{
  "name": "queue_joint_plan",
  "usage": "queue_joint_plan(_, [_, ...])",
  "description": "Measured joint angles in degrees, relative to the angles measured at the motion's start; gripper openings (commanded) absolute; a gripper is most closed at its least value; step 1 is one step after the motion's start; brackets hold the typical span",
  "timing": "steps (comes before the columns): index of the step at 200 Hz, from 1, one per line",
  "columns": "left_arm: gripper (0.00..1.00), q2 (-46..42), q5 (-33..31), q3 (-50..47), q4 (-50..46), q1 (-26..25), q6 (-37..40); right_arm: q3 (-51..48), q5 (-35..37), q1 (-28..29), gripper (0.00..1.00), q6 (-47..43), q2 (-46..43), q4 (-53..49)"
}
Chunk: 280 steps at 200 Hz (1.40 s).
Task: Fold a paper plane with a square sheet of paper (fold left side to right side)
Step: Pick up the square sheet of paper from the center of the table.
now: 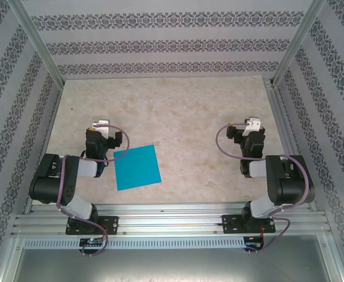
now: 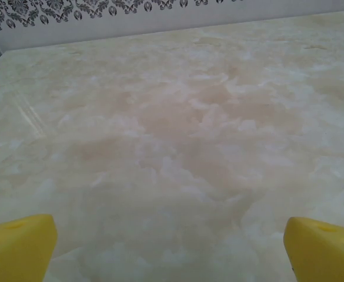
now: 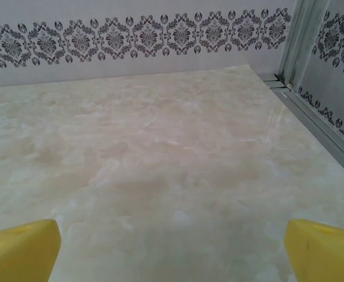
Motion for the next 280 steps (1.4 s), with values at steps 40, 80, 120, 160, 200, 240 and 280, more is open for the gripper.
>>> queue_joint_plan(40, [1.00, 0.00, 0.20, 0.00, 0.00, 0.00, 0.00, 0.00, 0.00, 0.00, 0.98, 0.00, 0.00, 0.00])
queue_joint_plan(80, [1.00, 0.00, 0.20, 0.00, 0.00, 0.00, 0.02, 0.00, 0.00, 0.00, 0.98, 0.00, 0.00, 0.00])
queue_joint_plan(120, [1.00, 0.00, 0.20, 0.00, 0.00, 0.00, 0.00, 0.00, 0.00, 0.00, 0.98, 0.00, 0.00, 0.00])
queue_joint_plan(160, [1.00, 0.00, 0.24, 0.00, 0.00, 0.00, 0.00, 0.00, 0.00, 0.00, 0.98, 0.00, 0.00, 0.00])
queue_joint_plan(200, [1.00, -8.00, -2.32, 1.90, -10.56, 0.02, -1.22, 0.00, -0.22, 0.00, 0.98, 0.02, -0.02, -0.04])
queue_joint_plan(240, [1.00, -25.83, -1.70, 13.42, -32.61, 0.13, -10.21, 1.16, -0.13, 0.00, 0.98, 0.46, -9.66, -10.47])
queue_joint_plan(280, [1.00, -28.92, 7.50, 20.76, -55.28, -1.77, -23.06, 8.98, 0.13, 0.46, 0.98, 6.60, -28.55, -33.40])
